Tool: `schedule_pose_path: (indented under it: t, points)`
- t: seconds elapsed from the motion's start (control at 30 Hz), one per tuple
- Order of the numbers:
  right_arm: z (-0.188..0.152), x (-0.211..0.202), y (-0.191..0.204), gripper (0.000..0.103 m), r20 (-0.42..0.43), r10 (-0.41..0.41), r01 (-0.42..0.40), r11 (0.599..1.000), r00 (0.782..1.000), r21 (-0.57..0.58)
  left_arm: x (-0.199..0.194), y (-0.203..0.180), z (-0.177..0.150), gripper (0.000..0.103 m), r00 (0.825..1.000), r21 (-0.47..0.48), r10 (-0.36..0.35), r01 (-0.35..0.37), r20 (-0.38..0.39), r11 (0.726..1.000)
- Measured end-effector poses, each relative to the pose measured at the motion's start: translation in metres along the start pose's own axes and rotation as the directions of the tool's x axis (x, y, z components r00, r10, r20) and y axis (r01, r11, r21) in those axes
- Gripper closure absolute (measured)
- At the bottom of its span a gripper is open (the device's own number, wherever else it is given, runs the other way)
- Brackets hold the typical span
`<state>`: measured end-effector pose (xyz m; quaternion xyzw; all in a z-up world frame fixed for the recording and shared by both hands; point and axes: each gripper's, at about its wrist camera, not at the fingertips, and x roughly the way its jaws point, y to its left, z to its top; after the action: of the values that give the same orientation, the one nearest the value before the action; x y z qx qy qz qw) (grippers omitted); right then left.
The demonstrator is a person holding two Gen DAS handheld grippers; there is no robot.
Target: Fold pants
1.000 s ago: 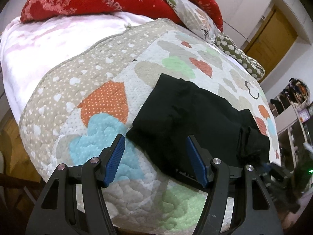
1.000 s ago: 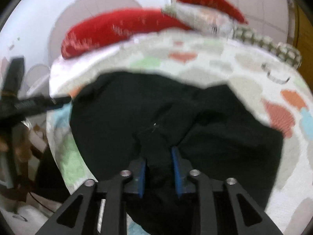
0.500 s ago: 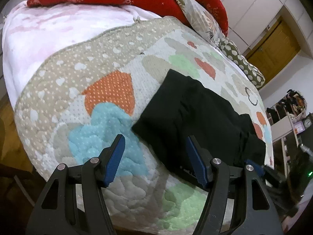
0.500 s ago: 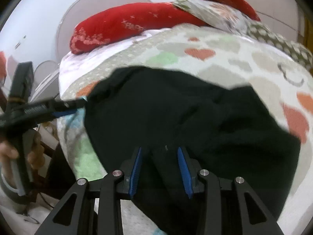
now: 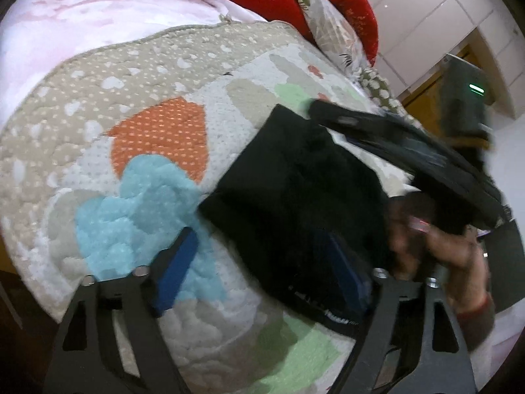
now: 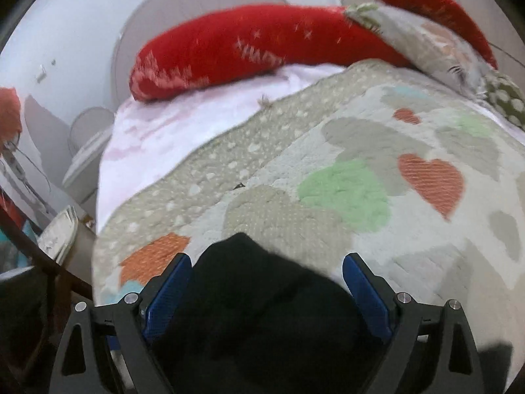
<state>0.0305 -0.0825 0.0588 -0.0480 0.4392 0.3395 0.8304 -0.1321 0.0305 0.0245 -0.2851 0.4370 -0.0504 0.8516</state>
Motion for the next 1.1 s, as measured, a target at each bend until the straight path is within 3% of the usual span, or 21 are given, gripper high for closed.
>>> schedule_pose_path:
  t: [0.03,0.07,0.1,0.13,0.17,0.2,0.27,0.4,0.5,0.57,0.63,0.7,0.77,0.83,0.9,0.97,1.0,1.07,1.1]
  points:
    - [0.001,0.012,0.001,0.011,-0.012,0.004,-0.004,1.000,1.000,-0.008,0.001,0.000,0.001,0.019,1.000,-0.004,-0.003,0.003,0.009,1.000]
    - [-0.002,0.018,0.001,0.020,-0.018,0.007,-0.007,1.000,1.000,-0.012,0.002,0.000,0.002,0.019,1.000,-0.005,-0.005,0.005,0.016,1.000]
    - [-0.005,0.027,0.001,0.050,-0.033,0.015,-0.015,1.000,0.999,-0.010,0.003,-0.001,0.003,0.019,1.000,0.000,-0.015,0.015,0.024,1.000]
    - [-0.007,0.033,-0.001,0.058,-0.054,0.015,-0.014,1.000,0.998,0.007,0.004,-0.002,0.004,0.020,0.999,0.005,-0.023,0.022,0.030,1.000]
    - [-0.007,0.029,-0.004,0.063,-0.037,0.022,-0.022,0.999,0.999,0.025,0.003,-0.002,0.005,0.037,0.999,0.006,-0.025,0.025,0.038,1.000]
    - [-0.006,0.019,-0.008,0.072,-0.012,0.050,-0.050,0.997,0.999,0.052,0.001,-0.004,0.006,0.060,0.999,0.012,-0.018,0.018,0.049,1.000]
    - [-0.004,-0.009,-0.015,0.077,0.056,0.106,-0.111,0.989,0.993,0.099,-0.011,-0.015,0.009,0.072,0.996,0.054,-0.043,0.039,0.076,0.998]
    - [-0.008,-0.094,-0.029,0.079,0.229,0.122,-0.150,0.983,0.966,0.108,-0.049,-0.063,0.007,0.073,0.974,0.207,-0.163,0.129,0.155,0.970]
    - [-0.027,-0.160,-0.050,0.080,0.333,0.075,-0.128,0.982,0.940,0.139,-0.070,-0.123,-0.011,0.073,0.946,0.399,-0.284,0.203,0.154,0.894]
    - [-0.055,-0.203,-0.077,0.084,0.392,0.012,-0.099,0.974,0.920,0.203,-0.064,-0.156,-0.029,0.073,0.932,0.482,-0.352,0.273,0.081,0.833]
    - [-0.088,-0.232,-0.103,0.084,0.402,-0.091,-0.032,0.957,0.911,0.289,-0.045,-0.182,-0.047,0.073,0.929,0.522,-0.371,0.324,-0.016,0.789]
    - [-0.113,-0.243,-0.124,0.084,0.351,-0.201,0.061,0.926,0.915,0.371,-0.009,-0.208,-0.071,0.073,0.917,0.550,-0.366,0.389,-0.157,0.739]
    - [-0.144,-0.252,-0.139,0.084,0.302,-0.274,0.116,0.885,0.913,0.451,0.021,-0.218,-0.087,0.073,0.916,0.547,-0.315,0.402,-0.250,0.734]
    - [-0.166,-0.255,-0.145,0.073,0.282,-0.277,0.104,0.858,0.919,0.503,0.028,-0.216,-0.092,0.073,0.905,0.526,-0.307,0.422,-0.295,0.738]
    - [-0.178,-0.253,-0.144,0.034,0.283,-0.259,0.079,0.851,0.923,0.519,0.017,-0.214,-0.089,0.073,0.903,0.544,-0.305,0.427,-0.304,0.722]
    - [-0.188,-0.247,-0.141,0.030,0.299,-0.218,0.029,0.849,0.929,0.528,-0.009,-0.210,-0.081,0.069,0.917,0.601,-0.309,0.399,-0.253,0.693]
    - [-0.191,-0.241,-0.139,0.030,0.303,-0.178,-0.011,0.848,0.936,0.530,-0.019,-0.210,-0.076,0.058,0.926,0.624,-0.307,0.376,-0.221,0.685]
    - [-0.194,-0.230,-0.137,0.030,0.309,-0.119,-0.069,0.842,0.944,0.535,-0.033,-0.201,-0.065,0.041,0.936,0.647,-0.307,0.343,-0.172,0.682]
    - [-0.194,-0.218,-0.135,0.029,0.312,-0.078,-0.107,0.839,0.947,0.534,-0.038,-0.195,-0.060,0.040,0.942,0.649,-0.303,0.322,-0.145,0.690]
